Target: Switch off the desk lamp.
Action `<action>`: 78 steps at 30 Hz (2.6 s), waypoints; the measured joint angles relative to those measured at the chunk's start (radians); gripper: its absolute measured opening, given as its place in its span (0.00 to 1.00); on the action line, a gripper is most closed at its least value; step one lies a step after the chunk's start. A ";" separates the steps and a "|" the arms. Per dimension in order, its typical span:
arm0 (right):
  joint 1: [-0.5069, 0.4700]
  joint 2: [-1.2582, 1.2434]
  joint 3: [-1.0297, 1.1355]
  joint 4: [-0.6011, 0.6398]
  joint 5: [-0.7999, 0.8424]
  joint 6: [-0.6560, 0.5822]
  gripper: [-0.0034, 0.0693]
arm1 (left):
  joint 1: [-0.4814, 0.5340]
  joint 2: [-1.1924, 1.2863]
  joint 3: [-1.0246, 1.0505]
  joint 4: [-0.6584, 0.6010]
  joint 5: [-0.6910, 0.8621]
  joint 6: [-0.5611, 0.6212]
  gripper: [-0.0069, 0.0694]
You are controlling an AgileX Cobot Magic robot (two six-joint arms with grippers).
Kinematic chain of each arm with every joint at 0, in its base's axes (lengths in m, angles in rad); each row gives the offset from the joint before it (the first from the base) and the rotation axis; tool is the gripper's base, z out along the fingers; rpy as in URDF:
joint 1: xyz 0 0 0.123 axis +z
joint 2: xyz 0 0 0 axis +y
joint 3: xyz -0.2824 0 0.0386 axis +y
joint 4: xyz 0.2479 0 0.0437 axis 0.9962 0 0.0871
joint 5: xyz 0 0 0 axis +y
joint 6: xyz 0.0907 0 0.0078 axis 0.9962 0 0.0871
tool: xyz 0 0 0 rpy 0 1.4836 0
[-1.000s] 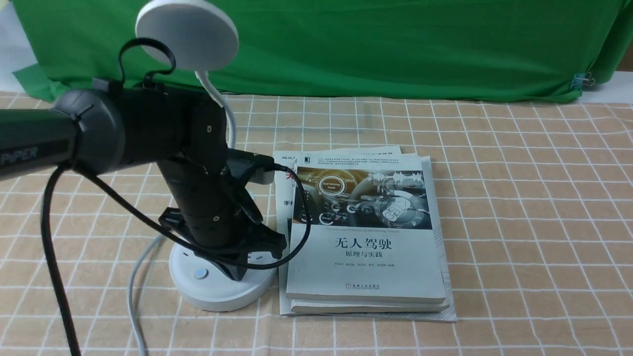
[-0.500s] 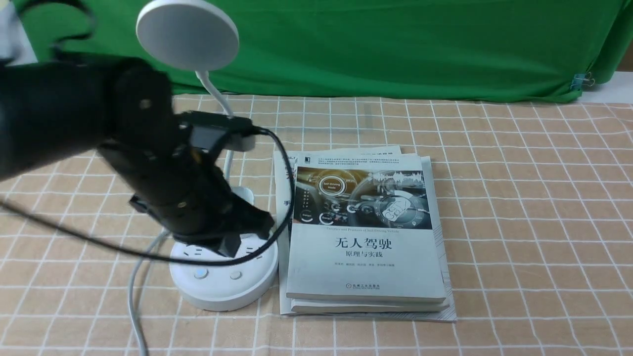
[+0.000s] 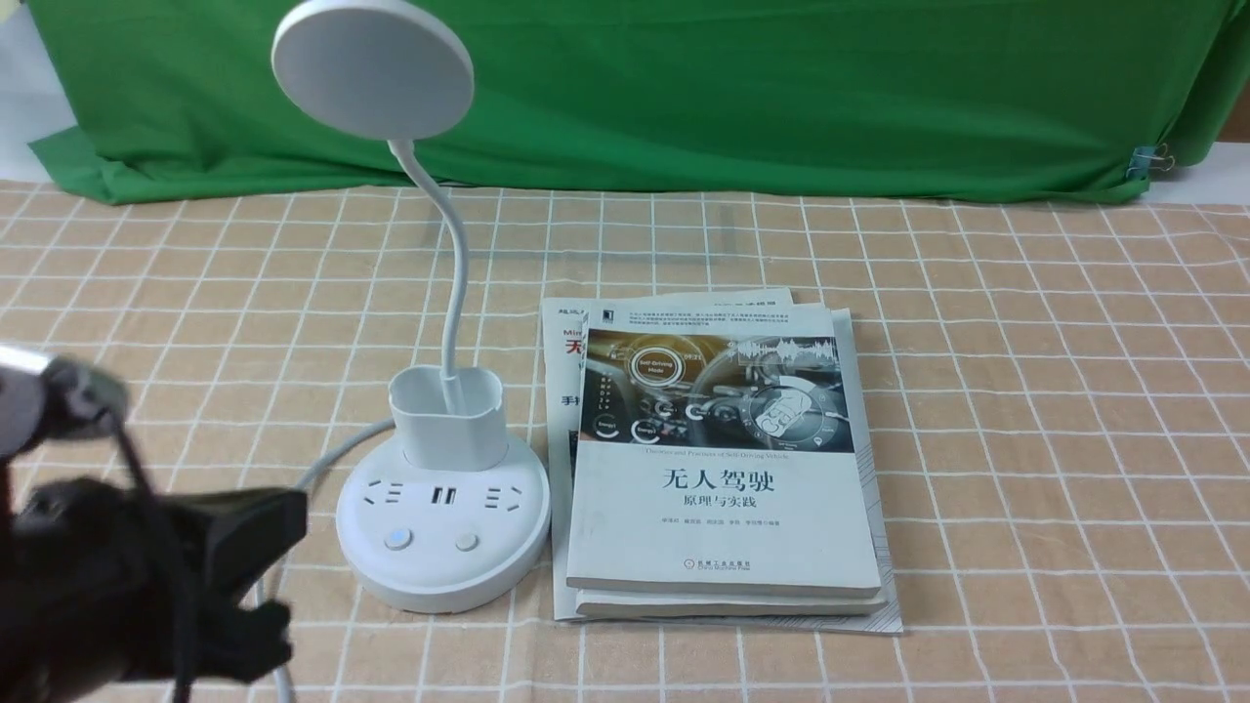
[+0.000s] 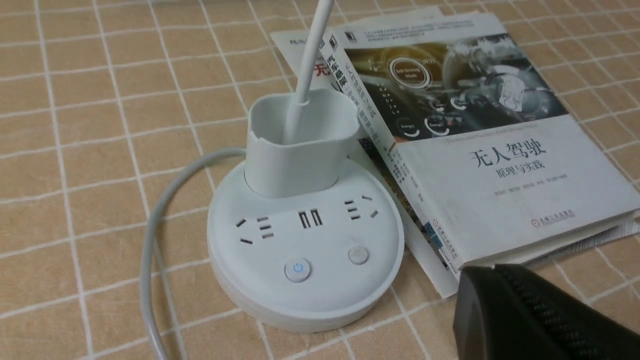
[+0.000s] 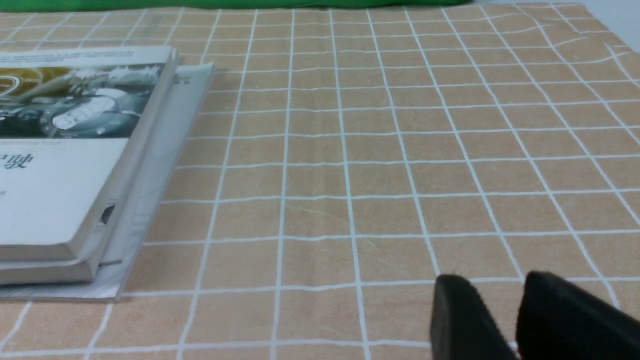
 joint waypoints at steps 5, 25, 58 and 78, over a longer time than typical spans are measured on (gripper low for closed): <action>0.000 0.000 0.000 0.000 0.000 0.000 0.38 | 0.000 -0.069 0.069 0.003 -0.023 0.000 0.09; 0.000 0.000 0.000 0.000 0.000 0.000 0.38 | 0.201 -0.314 0.250 0.116 -0.146 0.027 0.09; 0.000 0.000 0.000 0.000 0.000 0.000 0.38 | 0.437 -0.664 0.445 0.063 -0.010 -0.071 0.09; 0.000 0.000 0.000 0.000 0.000 0.000 0.38 | 0.437 -0.664 0.445 0.063 -0.010 -0.071 0.09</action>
